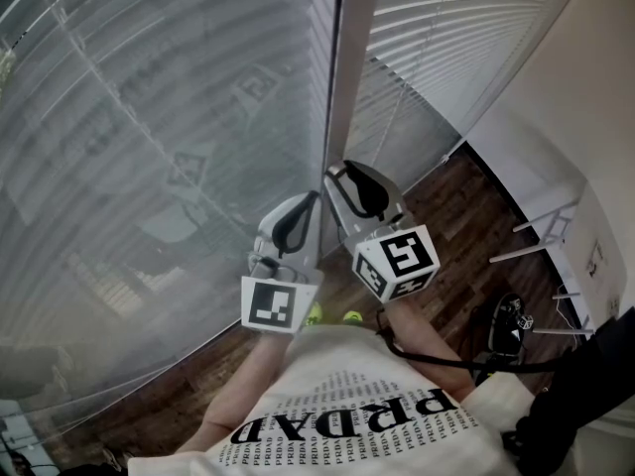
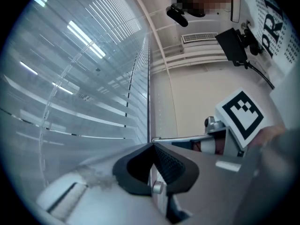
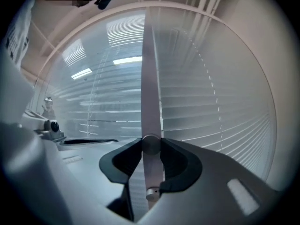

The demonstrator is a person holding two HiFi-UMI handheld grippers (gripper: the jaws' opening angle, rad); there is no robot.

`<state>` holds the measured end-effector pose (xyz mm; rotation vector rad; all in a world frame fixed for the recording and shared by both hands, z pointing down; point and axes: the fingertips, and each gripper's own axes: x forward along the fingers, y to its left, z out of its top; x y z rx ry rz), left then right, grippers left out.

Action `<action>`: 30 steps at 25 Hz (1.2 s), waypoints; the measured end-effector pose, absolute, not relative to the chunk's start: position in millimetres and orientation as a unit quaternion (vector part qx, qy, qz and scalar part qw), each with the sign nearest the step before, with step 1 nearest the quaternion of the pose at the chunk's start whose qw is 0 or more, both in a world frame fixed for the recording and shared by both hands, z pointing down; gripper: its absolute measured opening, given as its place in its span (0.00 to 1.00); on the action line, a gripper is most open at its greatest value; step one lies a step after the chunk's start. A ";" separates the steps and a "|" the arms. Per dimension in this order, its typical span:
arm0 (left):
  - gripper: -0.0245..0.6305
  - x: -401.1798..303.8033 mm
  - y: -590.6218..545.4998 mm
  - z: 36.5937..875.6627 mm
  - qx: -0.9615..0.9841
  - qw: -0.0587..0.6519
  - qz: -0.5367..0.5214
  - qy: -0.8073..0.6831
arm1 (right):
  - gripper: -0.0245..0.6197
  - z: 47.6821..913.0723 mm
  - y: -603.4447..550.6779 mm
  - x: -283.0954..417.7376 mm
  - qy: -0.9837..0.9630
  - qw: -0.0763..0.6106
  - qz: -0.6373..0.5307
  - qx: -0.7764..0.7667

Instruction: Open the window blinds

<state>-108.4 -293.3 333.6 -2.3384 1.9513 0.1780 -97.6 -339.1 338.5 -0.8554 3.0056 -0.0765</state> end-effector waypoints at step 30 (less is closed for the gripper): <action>0.03 -109.5 -295.6 336.3 -0.767 0.041 0.061 0.638 | 0.23 345.4 -330.0 -109.2 0.836 -0.225 0.426 -0.262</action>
